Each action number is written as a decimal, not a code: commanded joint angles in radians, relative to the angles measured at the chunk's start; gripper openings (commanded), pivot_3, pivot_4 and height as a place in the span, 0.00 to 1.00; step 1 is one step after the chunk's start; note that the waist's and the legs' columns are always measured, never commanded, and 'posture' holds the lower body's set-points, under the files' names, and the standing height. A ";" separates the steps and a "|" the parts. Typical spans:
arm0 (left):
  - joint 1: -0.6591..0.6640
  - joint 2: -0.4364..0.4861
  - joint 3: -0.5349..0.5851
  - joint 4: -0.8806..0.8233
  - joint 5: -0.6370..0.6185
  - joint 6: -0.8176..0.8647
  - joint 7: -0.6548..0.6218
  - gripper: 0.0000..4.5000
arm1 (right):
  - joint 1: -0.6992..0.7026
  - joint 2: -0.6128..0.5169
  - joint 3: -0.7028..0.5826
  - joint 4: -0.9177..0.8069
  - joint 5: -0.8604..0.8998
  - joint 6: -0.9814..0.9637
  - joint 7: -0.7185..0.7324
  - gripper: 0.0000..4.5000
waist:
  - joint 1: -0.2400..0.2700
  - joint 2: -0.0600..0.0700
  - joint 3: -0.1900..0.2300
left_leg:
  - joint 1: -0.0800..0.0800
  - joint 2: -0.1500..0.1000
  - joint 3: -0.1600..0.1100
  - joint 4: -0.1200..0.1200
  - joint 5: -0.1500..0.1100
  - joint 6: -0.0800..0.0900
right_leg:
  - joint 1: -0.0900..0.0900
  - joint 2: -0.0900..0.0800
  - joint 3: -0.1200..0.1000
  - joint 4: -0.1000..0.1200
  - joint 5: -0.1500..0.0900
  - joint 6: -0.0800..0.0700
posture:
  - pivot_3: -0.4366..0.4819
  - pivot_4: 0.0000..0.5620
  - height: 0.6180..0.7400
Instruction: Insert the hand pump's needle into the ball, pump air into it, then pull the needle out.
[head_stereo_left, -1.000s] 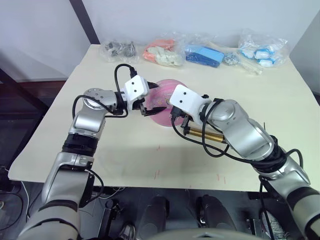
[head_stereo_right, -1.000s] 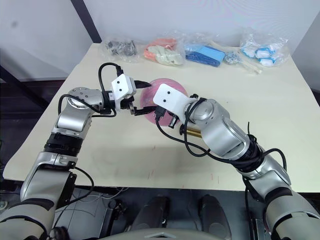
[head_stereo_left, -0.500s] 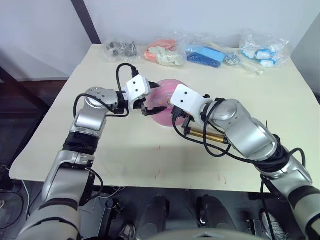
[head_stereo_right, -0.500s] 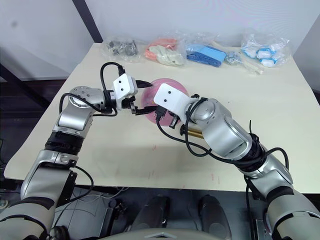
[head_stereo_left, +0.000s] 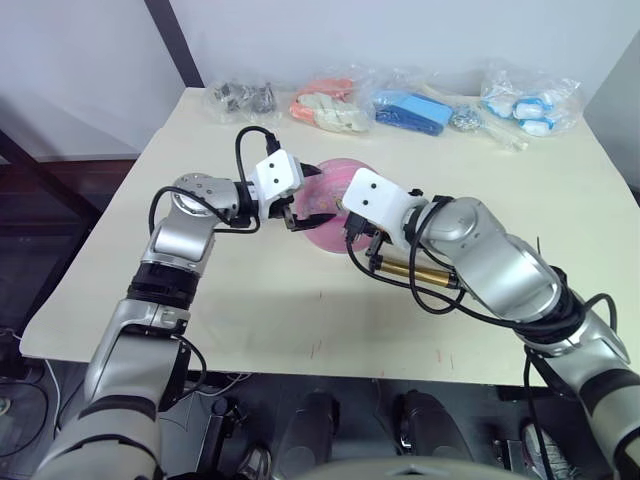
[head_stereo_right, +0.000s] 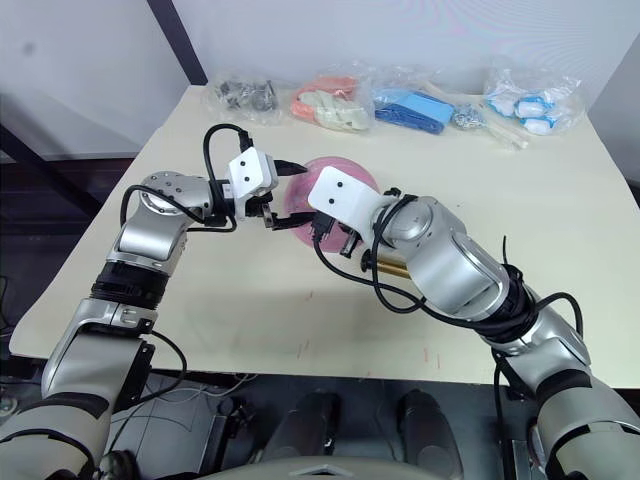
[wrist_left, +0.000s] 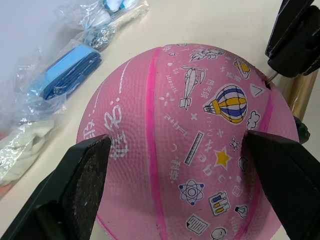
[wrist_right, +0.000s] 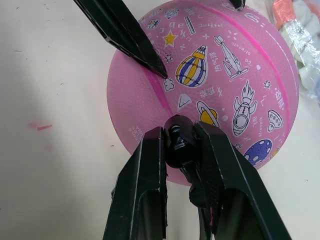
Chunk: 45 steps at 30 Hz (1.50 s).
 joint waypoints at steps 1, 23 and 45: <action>0.055 0.029 -0.053 0.174 0.151 0.078 0.097 1.00 | -0.050 0.006 -0.023 -0.165 0.055 -0.006 0.026 0.08 | 0.000 0.000 0.000 | 0.000 0.000 0.000 0.000 0.000 0.000 | 0.000 0.000 0.000 0.000 0.000 0.000 | 0.48 0.27 1.00; 0.019 0.017 -0.070 0.241 0.163 0.052 0.107 1.00 | -0.062 -0.011 -0.032 -0.188 0.110 0.026 0.000 0.08 | -0.029 0.006 -0.019 | 0.016 0.000 0.001 -0.003 0.000 0.001 | 0.014 0.000 0.002 0.000 -0.001 0.001 | 0.48 0.27 1.00; 0.058 0.004 0.055 0.145 0.038 0.066 0.026 1.00 | 0.091 -0.098 -0.239 -0.230 0.214 0.032 -0.039 0.08 | -0.036 0.007 -0.031 | 0.036 0.000 -0.005 -0.016 0.000 0.000 | 0.028 0.001 0.005 -0.006 -0.009 0.006 | 0.48 0.27 1.00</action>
